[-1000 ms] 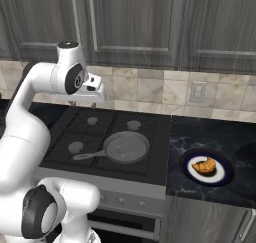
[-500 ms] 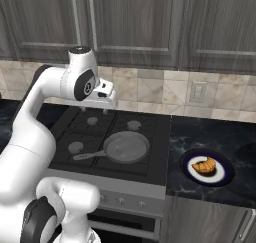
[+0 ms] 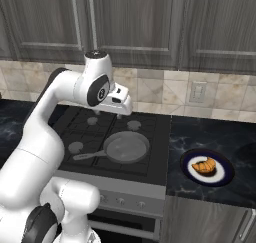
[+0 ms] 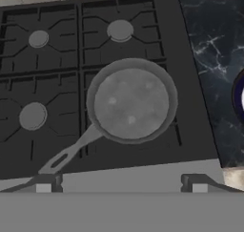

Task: Pick the croissant and place it on the pan. Then turn on the stove to warm the croissant.

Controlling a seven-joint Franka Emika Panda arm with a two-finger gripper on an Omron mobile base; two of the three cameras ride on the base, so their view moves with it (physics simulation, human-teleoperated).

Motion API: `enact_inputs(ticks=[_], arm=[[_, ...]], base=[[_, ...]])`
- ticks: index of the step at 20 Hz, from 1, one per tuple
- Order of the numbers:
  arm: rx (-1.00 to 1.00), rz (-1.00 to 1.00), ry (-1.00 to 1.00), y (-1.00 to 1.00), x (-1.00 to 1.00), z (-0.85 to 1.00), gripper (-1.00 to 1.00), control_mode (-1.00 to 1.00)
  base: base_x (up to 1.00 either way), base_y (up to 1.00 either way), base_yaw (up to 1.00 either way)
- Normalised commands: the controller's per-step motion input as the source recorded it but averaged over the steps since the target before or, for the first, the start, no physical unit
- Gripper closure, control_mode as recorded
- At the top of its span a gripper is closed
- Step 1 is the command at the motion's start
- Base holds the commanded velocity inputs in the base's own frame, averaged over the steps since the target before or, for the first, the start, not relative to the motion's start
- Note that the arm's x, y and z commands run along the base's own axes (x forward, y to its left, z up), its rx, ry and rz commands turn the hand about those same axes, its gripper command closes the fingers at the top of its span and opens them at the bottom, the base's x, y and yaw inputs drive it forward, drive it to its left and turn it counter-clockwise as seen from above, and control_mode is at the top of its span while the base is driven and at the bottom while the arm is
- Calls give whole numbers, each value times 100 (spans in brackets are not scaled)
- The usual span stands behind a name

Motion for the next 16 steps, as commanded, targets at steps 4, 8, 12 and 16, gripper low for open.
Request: enact_inputs(ticks=[4,8,12,16], arm=[[0,-20,-1,-37,-1,-8,-100,-100],[1,-20,-6,-36,0,-13,-100,-100],[2,-17,-3,-37,0,-8,-100,-100],[1,-18,-1,-42,0,-9,-100,-100]], base=[[0,0,0],[0,0,0],[0,0,0],[0,0,0]])
